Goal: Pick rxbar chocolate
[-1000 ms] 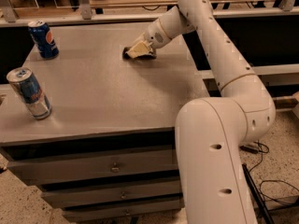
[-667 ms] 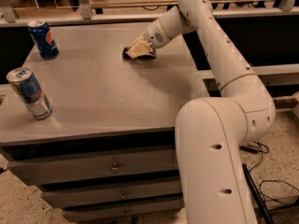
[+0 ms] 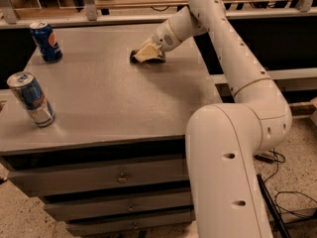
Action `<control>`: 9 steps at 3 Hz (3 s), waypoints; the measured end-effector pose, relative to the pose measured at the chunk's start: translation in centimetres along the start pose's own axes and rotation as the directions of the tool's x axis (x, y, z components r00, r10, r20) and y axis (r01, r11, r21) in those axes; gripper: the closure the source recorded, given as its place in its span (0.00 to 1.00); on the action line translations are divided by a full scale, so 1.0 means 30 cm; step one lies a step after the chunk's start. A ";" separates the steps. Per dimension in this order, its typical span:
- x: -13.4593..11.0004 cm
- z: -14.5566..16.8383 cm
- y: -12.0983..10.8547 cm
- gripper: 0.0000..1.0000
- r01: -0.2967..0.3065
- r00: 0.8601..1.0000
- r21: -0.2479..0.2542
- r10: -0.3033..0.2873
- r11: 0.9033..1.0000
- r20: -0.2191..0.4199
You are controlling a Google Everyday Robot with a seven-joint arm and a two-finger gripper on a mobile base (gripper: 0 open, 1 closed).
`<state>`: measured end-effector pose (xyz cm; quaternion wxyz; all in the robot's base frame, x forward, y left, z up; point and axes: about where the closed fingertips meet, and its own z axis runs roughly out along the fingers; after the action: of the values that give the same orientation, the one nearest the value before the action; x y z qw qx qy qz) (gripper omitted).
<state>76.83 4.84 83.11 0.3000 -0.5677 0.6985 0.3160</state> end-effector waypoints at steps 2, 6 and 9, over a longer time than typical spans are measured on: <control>0.000 0.000 0.000 1.00 0.000 1.000 0.000 0.000 1.000 0.000; -0.001 0.000 0.001 0.99 0.001 1.000 0.000 -0.001 1.000 0.000; -0.002 0.005 0.001 0.32 0.001 1.000 -0.002 -0.001 1.000 0.000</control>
Offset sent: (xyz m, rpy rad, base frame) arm -0.0787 0.0407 0.1363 -0.1255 -0.3127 0.1630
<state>76.83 4.99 83.07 0.2996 -0.5682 0.6980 0.3165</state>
